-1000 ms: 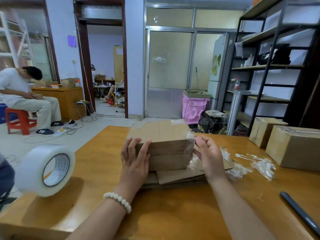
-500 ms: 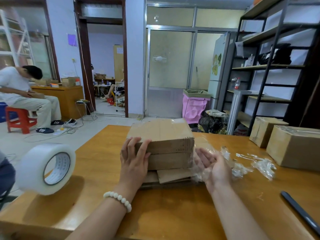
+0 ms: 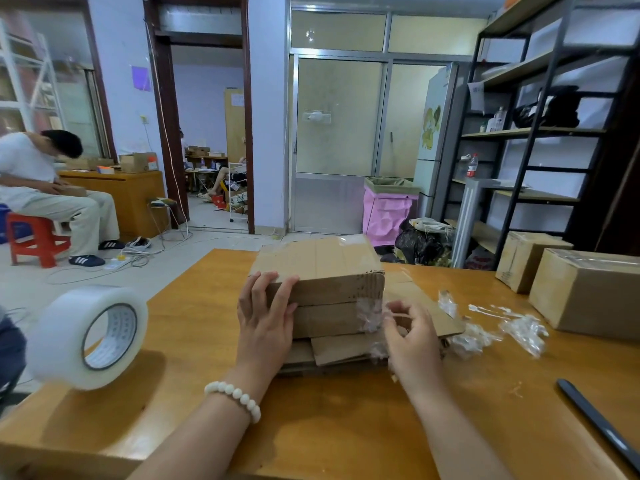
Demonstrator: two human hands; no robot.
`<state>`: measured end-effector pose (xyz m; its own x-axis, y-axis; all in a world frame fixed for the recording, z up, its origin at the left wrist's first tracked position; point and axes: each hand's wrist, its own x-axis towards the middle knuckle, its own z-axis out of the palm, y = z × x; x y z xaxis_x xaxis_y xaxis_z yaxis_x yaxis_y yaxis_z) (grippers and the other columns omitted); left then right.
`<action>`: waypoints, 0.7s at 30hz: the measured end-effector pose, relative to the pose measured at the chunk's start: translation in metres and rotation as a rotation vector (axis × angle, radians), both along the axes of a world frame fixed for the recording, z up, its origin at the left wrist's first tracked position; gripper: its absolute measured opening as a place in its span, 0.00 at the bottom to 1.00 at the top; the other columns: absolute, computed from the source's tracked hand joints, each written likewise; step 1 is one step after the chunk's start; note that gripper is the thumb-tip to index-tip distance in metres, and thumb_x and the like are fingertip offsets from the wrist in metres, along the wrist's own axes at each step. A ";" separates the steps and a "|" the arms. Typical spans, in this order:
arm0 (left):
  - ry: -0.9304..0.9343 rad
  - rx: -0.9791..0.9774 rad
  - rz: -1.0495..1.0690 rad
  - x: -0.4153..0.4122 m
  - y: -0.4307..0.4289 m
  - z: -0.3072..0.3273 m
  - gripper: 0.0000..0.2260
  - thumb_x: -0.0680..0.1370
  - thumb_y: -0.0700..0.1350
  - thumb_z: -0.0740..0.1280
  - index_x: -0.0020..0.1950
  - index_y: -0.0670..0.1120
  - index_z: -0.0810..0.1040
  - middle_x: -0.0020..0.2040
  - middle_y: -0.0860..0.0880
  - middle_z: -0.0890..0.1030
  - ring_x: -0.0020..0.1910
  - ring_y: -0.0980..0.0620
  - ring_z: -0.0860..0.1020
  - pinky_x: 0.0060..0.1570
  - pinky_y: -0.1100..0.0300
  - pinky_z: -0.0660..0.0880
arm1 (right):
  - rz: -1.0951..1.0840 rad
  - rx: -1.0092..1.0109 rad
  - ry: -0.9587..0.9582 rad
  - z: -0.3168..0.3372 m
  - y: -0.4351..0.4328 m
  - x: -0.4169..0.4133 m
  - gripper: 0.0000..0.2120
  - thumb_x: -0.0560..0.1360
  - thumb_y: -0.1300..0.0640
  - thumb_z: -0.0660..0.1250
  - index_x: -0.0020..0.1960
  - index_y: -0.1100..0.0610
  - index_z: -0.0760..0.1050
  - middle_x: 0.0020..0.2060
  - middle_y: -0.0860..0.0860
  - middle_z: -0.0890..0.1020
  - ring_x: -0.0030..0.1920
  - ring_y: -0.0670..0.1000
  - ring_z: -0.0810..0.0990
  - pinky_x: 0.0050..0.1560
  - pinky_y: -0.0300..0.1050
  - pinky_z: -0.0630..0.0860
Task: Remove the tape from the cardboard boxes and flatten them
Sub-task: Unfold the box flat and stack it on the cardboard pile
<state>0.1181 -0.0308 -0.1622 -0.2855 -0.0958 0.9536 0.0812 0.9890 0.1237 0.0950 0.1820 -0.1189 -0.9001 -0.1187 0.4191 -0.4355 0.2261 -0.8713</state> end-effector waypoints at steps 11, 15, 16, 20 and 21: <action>-0.027 0.037 -0.032 0.001 0.001 0.001 0.15 0.78 0.43 0.58 0.64 0.49 0.69 0.64 0.44 0.66 0.67 0.40 0.62 0.66 0.42 0.66 | 0.060 -0.182 -0.387 -0.001 -0.001 -0.006 0.10 0.80 0.56 0.59 0.49 0.63 0.74 0.41 0.58 0.76 0.39 0.55 0.74 0.40 0.53 0.77; -0.027 0.081 -0.025 0.001 -0.001 0.001 0.15 0.79 0.43 0.58 0.65 0.48 0.68 0.64 0.44 0.65 0.68 0.40 0.61 0.68 0.44 0.64 | 0.034 -0.317 -0.451 0.001 0.002 -0.009 0.10 0.81 0.58 0.57 0.47 0.59 0.75 0.43 0.56 0.81 0.43 0.55 0.79 0.44 0.57 0.77; -0.029 0.090 -0.027 0.001 -0.001 0.001 0.15 0.79 0.44 0.58 0.65 0.48 0.67 0.64 0.44 0.65 0.68 0.40 0.61 0.69 0.45 0.62 | 0.039 -0.365 -0.483 0.001 0.003 -0.010 0.10 0.81 0.59 0.55 0.48 0.60 0.74 0.43 0.55 0.81 0.42 0.54 0.80 0.40 0.51 0.78; -0.017 0.101 -0.034 0.002 -0.001 0.003 0.15 0.79 0.44 0.58 0.65 0.48 0.67 0.64 0.44 0.65 0.68 0.40 0.60 0.73 0.55 0.55 | 0.121 -0.637 -0.667 0.001 0.004 -0.012 0.08 0.81 0.62 0.55 0.50 0.62 0.71 0.46 0.57 0.83 0.44 0.54 0.83 0.49 0.51 0.78; -0.010 0.110 -0.035 0.003 -0.001 0.004 0.15 0.79 0.43 0.58 0.65 0.47 0.67 0.64 0.44 0.65 0.68 0.40 0.60 0.74 0.58 0.52 | 0.125 -0.681 -0.693 0.001 0.005 -0.014 0.08 0.81 0.62 0.55 0.50 0.62 0.72 0.47 0.58 0.83 0.45 0.54 0.83 0.51 0.51 0.77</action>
